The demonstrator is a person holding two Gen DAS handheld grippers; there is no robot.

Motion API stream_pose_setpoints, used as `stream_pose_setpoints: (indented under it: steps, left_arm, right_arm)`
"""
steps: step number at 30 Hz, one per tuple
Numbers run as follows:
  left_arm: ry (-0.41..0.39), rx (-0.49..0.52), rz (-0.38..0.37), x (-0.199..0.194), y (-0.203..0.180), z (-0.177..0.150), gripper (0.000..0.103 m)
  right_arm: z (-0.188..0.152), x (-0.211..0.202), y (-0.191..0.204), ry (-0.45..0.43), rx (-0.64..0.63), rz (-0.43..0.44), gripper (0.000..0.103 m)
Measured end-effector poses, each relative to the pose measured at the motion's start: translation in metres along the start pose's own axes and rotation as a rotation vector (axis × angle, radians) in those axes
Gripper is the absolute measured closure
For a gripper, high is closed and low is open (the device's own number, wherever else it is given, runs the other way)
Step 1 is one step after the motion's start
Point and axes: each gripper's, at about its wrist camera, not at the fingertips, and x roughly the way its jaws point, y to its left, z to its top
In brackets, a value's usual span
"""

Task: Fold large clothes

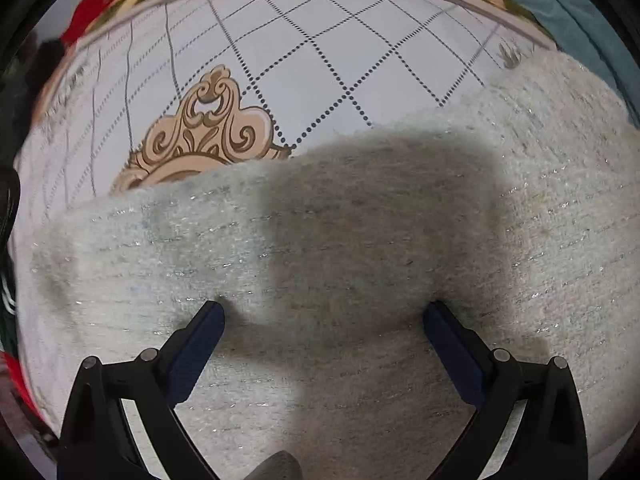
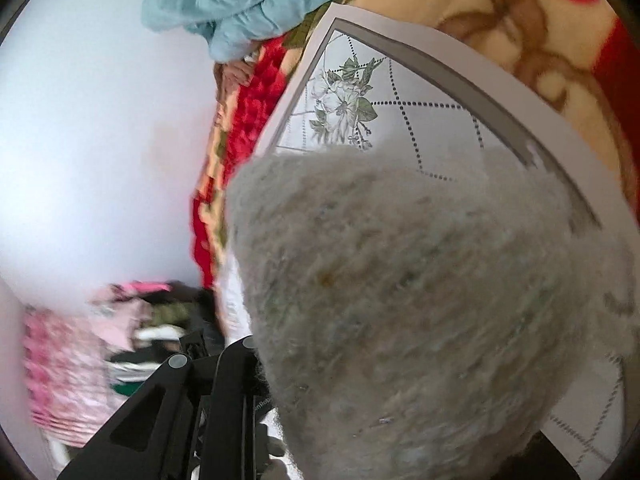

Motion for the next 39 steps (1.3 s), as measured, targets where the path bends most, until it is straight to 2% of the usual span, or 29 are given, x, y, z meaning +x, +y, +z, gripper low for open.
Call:
stream_pose_setpoints:
  steps: [4,8,12,15,17,18,20,24,27,29,31,32,34,36,38,39]
  left_arm:
    - [-0.004,-0.047,-0.066,0.002,0.016,0.000,0.000]
    - [-0.005,-0.116,-0.119,-0.006,0.041,-0.003,0.000]
    - [-0.047,-0.218,-0.106,-0.042,0.095,-0.020,0.000]
    - [-0.087,-0.330,-0.055,-0.075,0.159,-0.046,0.000]
    - [-0.102,-0.434,0.005,-0.099,0.216,-0.073,0.000]
    - [-0.108,-0.464,0.020,-0.109,0.221,-0.097,0.000]
    - [-0.122,-0.559,0.083,-0.130,0.270,-0.134,0.000]
    - [-0.136,-0.673,0.191,-0.154,0.322,-0.192,0.000]
    - [-0.131,-0.756,0.253,-0.161,0.360,-0.228,0.000]
    - [-0.126,-0.808,0.275,-0.166,0.376,-0.248,0.000]
    - [-0.129,-0.835,0.275,-0.167,0.379,-0.256,0.000]
    - [-0.133,-0.846,0.266,-0.170,0.379,-0.257,0.000]
    - [-0.148,-0.845,0.242,-0.173,0.378,-0.251,0.000]
    - [-0.176,-0.824,0.214,-0.181,0.371,-0.239,0.000]
    - [-0.208,-0.774,0.172,-0.190,0.359,-0.217,0.000]
    - [-0.219,-0.757,0.158,-0.193,0.354,-0.210,0.000]
  right_arm:
    - [-0.012,-0.007,0.034,0.007,-0.134,-0.051,0.081]
    - [-0.038,0.001,0.096,0.030,-0.321,-0.140,0.082]
    - [-0.079,0.006,0.157,0.042,-0.524,-0.230,0.082]
    - [-0.122,0.023,0.199,0.071,-0.693,-0.296,0.082]
    - [-0.162,0.046,0.230,0.106,-0.838,-0.347,0.082]
    - [-0.184,0.057,0.242,0.120,-0.916,-0.363,0.082]
    - [-0.229,0.082,0.261,0.165,-1.050,-0.384,0.082]
    - [-0.319,0.136,0.272,0.290,-1.210,-0.377,0.082]
    - [-0.375,0.176,0.258,0.401,-1.251,-0.383,0.081]
    - [-0.394,0.200,0.242,0.473,-1.237,-0.396,0.079]
    - [-0.406,0.214,0.232,0.570,-1.199,-0.381,0.061]
    - [-0.411,0.218,0.227,0.647,-1.164,-0.356,0.058]
    - [-0.411,0.212,0.225,0.737,-1.110,-0.287,0.042]
    - [-0.398,0.189,0.225,0.817,-1.008,-0.181,0.034]
    - [-0.374,0.166,0.222,0.870,-0.883,-0.100,0.034]
    - [-0.359,0.153,0.221,0.858,-0.845,-0.097,0.034]
